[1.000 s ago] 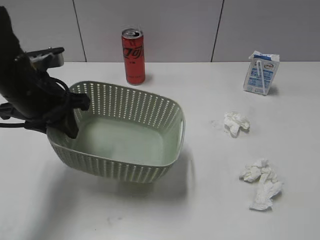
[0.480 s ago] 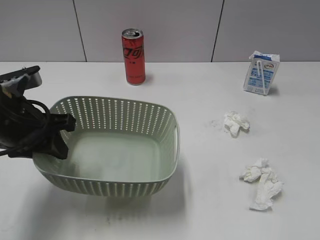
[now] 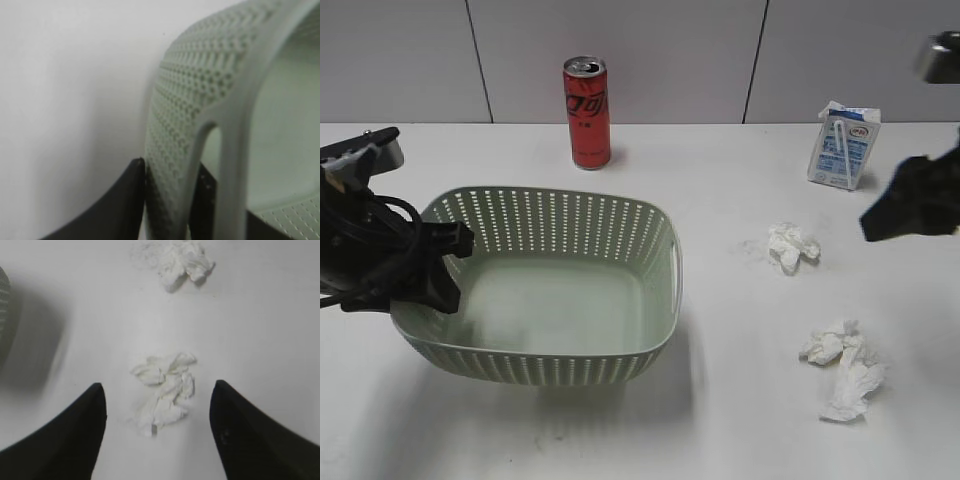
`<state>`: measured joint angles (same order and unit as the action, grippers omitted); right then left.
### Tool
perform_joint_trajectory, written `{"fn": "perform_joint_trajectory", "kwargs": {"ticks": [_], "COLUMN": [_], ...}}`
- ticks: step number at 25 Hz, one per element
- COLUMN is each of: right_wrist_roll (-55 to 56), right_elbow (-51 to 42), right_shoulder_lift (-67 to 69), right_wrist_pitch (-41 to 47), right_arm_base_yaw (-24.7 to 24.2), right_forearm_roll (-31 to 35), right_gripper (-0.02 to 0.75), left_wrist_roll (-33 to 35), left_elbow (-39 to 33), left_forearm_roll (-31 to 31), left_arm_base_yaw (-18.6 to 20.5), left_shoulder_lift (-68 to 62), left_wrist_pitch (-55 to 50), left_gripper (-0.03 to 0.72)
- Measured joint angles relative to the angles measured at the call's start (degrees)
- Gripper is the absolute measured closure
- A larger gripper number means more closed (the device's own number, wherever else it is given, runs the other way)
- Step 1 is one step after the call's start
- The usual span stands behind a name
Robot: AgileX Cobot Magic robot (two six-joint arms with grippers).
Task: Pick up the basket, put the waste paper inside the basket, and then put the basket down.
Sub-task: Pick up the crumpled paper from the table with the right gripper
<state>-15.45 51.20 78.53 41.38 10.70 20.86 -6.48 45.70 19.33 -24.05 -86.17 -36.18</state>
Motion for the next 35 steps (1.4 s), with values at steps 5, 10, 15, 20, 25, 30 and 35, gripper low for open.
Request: {"fn": "perform_joint_trajectory", "kwargs": {"ticks": [5,10,15,20,25,30,35], "right_wrist_roll": [1.93,7.86,13.56,14.59,15.14,14.36,7.26], "right_elbow": [13.47,23.65,27.8,28.03,28.48,28.87,29.24], "right_shoulder_lift": [20.65,34.75,41.63,43.85,44.67,40.93,27.63], "right_wrist_pitch": [-2.69,-3.14,-2.94,-2.7,-1.54,0.18,1.55], "right_arm_base_yaw": [3.97,4.58,4.58,4.58,4.58,5.02,11.73], "right_forearm_roll": [-2.21,-8.51,-14.01,-14.28,-14.0,-14.0,-10.92], "right_gripper": [0.239,0.238,0.238,0.254,0.467,0.697,0.697], "left_wrist_roll": [0.0,0.0,0.0,0.0,0.0,0.05,0.05], "left_elbow": [0.0,0.0,0.0,0.0,-0.01,-0.01,0.48], "left_forearm_roll": [0.05,0.05,0.11,0.11,0.21,0.27,1.19], "left_arm_base_yaw": [0.0,0.0,0.0,0.0,0.0,0.0,0.0], "left_shoulder_lift": [0.0,0.0,0.0,0.0,-0.46,-0.86,-3.3], "left_wrist_pitch": [0.11,0.11,0.13,0.18,1.05,3.13,4.7], "left_gripper": [0.475,0.475,0.475,0.475,0.475,0.475,0.475]}}
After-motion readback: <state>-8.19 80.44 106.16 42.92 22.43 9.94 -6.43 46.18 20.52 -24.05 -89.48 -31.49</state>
